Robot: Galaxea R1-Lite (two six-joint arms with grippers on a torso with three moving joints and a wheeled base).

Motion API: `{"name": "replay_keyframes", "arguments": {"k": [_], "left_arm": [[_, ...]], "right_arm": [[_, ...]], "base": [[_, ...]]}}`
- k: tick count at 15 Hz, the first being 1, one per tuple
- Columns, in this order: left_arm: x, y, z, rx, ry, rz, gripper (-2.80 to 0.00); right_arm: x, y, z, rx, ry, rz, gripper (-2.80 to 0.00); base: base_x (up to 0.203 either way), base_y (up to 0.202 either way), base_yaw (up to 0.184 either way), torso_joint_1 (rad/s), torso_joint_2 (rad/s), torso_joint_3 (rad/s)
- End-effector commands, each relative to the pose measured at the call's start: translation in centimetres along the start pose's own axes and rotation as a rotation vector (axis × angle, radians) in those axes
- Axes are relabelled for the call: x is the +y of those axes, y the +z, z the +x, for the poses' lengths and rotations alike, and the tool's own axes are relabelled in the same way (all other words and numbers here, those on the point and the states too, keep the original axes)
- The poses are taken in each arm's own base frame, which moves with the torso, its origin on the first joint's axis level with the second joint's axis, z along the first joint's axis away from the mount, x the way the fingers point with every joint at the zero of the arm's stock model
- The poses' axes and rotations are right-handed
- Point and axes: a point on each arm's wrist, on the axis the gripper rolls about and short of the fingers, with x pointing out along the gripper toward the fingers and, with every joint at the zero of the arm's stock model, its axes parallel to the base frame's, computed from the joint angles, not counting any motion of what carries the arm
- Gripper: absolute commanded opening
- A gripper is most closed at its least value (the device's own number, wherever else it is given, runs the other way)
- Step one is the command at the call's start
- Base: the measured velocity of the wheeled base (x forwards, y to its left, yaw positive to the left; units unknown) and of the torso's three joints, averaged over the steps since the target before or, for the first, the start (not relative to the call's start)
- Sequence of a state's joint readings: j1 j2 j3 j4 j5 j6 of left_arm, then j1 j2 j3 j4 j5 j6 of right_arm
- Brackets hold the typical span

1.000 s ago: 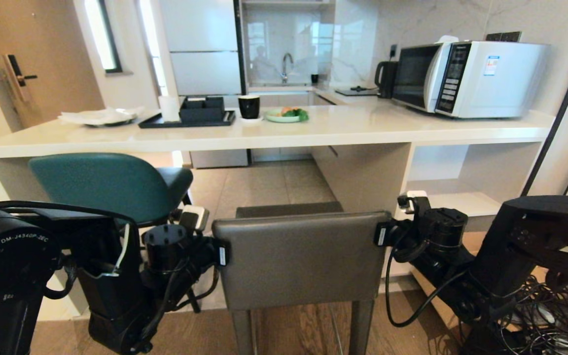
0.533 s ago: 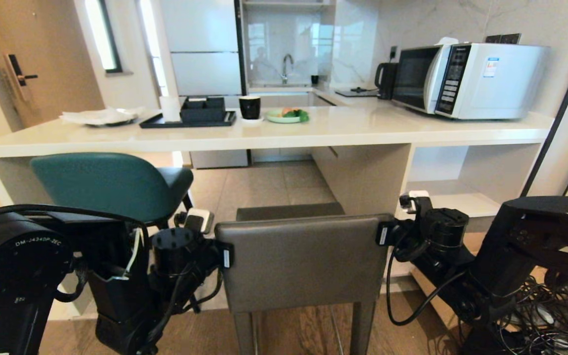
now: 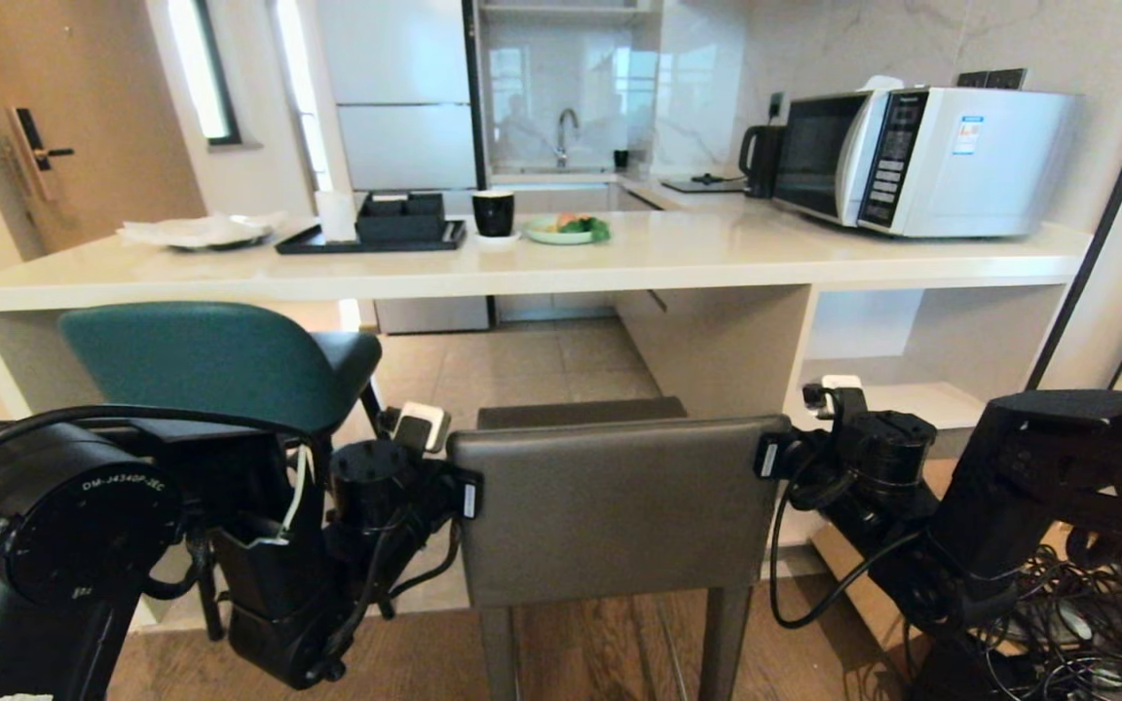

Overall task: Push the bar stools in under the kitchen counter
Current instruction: Push the gray chair back under the dining table

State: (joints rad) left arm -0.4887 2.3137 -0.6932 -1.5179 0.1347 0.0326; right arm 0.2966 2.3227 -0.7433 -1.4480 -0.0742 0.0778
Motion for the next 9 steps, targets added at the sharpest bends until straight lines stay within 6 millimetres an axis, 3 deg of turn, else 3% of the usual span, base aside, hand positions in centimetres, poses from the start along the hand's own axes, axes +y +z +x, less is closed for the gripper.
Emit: {"name": "replay_keyframes", "arguments": {"k": [1, 6, 9], "left_arm": [[-0.2, 0.0, 0.3, -0.015, -0.004, 0.000, -2.80], [1.8, 0.2, -0.1, -0.008, 0.044, -0.009, -2.80], [1.9, 0.4, -0.5, -0.004, 0.047, -0.012, -2.80]], "right_arm": [[-0.7, -0.6, 0.2, 0.014, -0.014, 0.002, -2.80], [-0.8, 0.4, -0.4, -0.008, -0.017, -0.002, -2.80], [-1.7, 0.5, -1.0, 0.005, -0.034, 0.000, -2.80]], "base": [[0.000, 0.000, 0.000, 0.000, 0.00, 0.000], [0.000, 0.000, 0.000, 0.000, 0.00, 0.000], [0.000, 0.000, 0.000, 0.000, 0.00, 0.000]]}}
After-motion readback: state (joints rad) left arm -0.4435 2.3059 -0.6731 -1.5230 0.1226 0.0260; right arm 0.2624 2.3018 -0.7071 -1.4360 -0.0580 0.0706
